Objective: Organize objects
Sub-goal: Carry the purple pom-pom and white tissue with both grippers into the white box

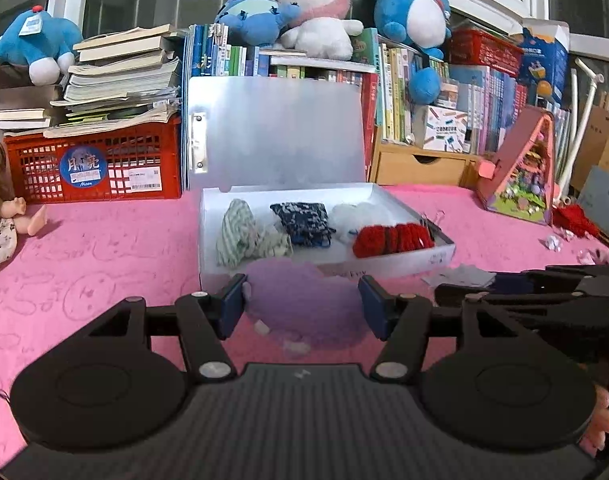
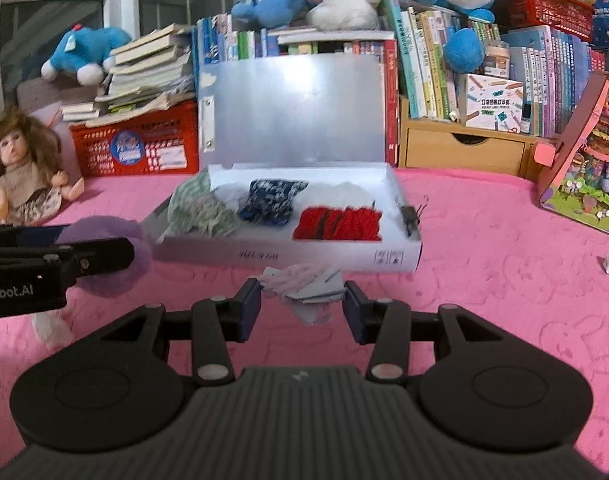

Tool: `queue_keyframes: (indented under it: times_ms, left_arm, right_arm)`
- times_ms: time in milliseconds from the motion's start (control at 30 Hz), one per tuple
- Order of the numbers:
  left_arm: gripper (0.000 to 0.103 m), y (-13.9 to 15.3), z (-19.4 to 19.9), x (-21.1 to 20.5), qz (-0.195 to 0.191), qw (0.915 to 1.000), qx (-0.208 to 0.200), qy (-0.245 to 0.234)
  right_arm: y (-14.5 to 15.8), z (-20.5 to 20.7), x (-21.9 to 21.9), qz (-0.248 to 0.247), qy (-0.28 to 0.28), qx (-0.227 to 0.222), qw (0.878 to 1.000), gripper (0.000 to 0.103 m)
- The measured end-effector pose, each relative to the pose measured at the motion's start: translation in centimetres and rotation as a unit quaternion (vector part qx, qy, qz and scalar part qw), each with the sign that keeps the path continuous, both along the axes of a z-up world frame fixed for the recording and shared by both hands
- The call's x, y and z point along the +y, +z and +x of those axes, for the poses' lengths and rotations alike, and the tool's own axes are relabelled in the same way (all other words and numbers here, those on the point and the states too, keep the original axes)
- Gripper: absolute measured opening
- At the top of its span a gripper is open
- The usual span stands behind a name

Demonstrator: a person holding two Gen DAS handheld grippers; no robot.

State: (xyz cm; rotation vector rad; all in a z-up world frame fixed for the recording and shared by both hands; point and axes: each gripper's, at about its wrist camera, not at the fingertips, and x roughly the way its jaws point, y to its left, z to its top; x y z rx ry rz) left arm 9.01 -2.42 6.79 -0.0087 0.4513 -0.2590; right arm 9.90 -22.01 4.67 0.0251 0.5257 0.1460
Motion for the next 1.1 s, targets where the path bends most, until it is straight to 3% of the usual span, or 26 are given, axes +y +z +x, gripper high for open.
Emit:
queue_keyframes:
  times_ms: [600,733,1100]
  left_arm:
    - [0.066,0.7,7.7,-0.7,-0.003,0.9997,0.006,0.025]
    - [0.066,0.4,9.4,-0.8,-0.006,0.9995,0.012,0.028]
    - [0.066,-1.6,12.5,-1.2,-0.004,0.9989,0.037,0.029]
  right_arm:
    - [1.9,6.8,-2.4,0.067,-0.014,0.027,0.997,0.050]
    - [1.7,8.4,-3.1,0.092,-0.010,0.045,0.995,0.049]
    - [0.2,11.2,-1.7,0.102,0.010,0.068,0.992,0.050]
